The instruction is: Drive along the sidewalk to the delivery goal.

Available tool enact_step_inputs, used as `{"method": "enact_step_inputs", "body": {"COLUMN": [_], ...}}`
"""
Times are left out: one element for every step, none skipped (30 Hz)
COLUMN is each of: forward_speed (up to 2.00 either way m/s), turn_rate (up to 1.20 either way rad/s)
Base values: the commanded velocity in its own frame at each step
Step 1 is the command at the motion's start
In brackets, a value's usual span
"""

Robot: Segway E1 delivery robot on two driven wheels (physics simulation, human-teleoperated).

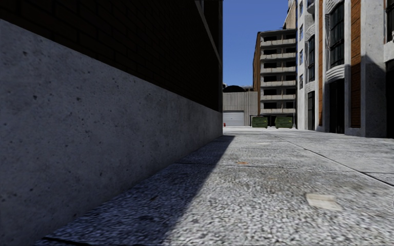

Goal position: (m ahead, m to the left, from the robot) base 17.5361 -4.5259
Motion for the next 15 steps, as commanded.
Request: {"method": "enact_step_inputs", "body": {"forward_speed": [2.00,2.00,2.00,2.00,2.00,2.00,2.00,2.00,2.00,2.00,2.00,2.00,2.00,2.00,2.00], "turn_rate": [-0.60,-0.60,-0.60,-0.60,-0.60,-0.60,-0.60,-0.60,-0.60,-0.60,-0.60,-0.60,-0.02,0.00,0.00]}}
